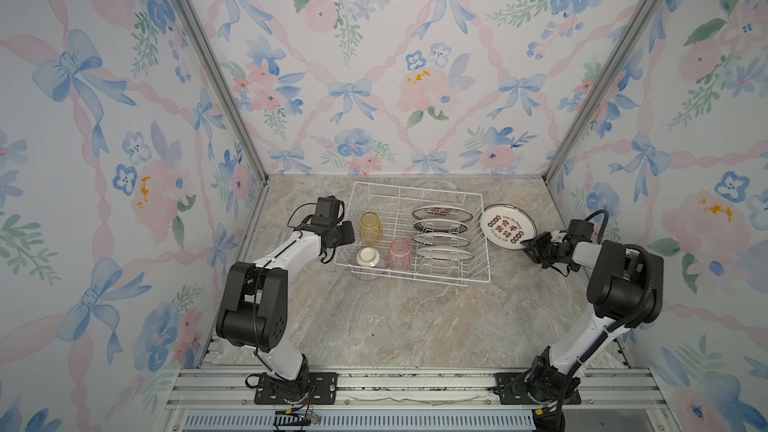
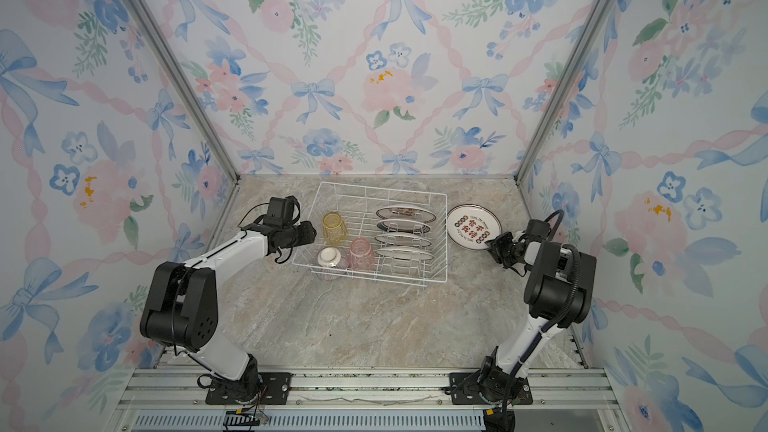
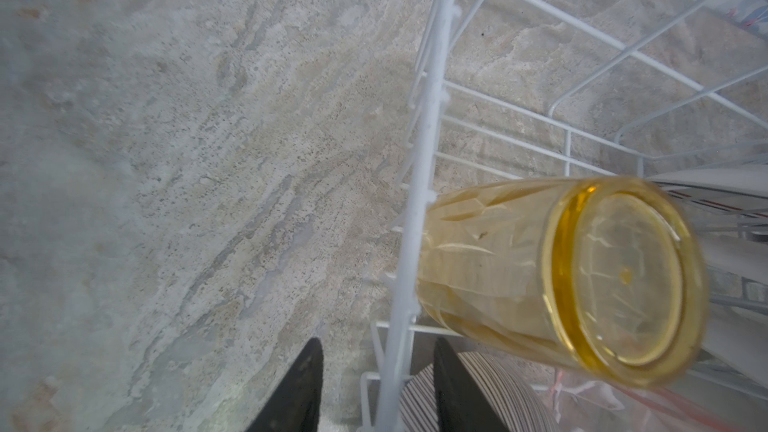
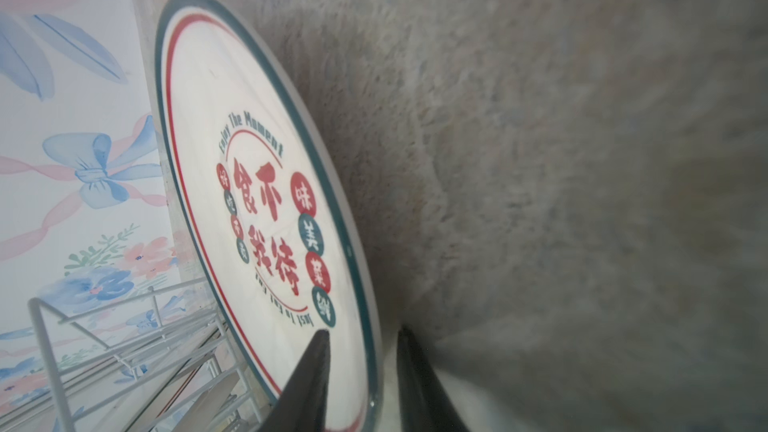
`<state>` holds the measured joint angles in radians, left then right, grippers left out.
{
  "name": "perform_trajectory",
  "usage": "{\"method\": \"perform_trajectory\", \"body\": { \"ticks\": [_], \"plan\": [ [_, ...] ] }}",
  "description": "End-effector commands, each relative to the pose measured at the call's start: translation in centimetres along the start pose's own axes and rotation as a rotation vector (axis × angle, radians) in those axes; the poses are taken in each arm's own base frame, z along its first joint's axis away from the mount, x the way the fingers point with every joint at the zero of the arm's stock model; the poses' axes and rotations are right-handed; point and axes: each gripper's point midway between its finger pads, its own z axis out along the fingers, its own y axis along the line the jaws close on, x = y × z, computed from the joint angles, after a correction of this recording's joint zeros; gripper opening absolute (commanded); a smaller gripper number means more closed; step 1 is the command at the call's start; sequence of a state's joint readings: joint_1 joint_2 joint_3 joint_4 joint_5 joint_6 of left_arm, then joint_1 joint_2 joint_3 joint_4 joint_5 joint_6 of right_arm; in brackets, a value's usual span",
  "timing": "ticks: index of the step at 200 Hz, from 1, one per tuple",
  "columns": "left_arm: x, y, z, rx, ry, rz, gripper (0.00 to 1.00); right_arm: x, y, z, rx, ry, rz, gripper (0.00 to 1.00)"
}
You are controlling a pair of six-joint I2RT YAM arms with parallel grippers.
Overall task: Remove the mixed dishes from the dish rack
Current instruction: 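Lower the printed plate onto the table beside the rack and release, then move the right gripper back over the rack toward the white plates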
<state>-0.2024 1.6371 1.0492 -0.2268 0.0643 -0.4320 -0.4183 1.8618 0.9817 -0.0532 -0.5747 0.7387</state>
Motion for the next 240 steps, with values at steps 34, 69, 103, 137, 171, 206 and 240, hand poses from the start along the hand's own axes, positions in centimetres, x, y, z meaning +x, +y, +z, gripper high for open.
{"method": "perform_trajectory", "body": {
  "ticks": [34,69,103,137,171,206,240],
  "plan": [
    [-0.3,0.4,-0.7,-0.019,-0.018,-0.014,0.45,0.0,0.0,-7.5,0.153,-0.08,-0.133,0.39],
    [-0.6,0.4,-0.8,-0.02,-0.027,-0.007,0.45,0.3,6.4,-14.3,0.148,-0.255,-0.476,0.37],
    [-0.6,0.1,-0.5,-0.007,-0.018,0.001,0.45,8.2,20.0,-16.6,-0.126,-0.275,-1.179,0.35],
    [-1.0,-0.2,-0.3,0.006,-0.027,0.011,0.45,14.7,25.4,-15.0,-0.225,-0.21,-1.505,0.26],
    [-1.1,-0.6,0.0,0.024,-0.024,0.012,0.45,20.1,26.0,-11.2,-0.158,-0.055,-1.76,0.32],
    [-1.2,-0.8,0.1,0.034,-0.023,0.014,0.45,22.7,25.3,-7.8,-0.055,0.057,-1.93,0.32],
    [-1.1,-0.7,0.5,0.031,-0.015,0.017,0.45,22.3,25.5,-5.7,0.054,0.019,-2.016,0.32]
  ]
}}
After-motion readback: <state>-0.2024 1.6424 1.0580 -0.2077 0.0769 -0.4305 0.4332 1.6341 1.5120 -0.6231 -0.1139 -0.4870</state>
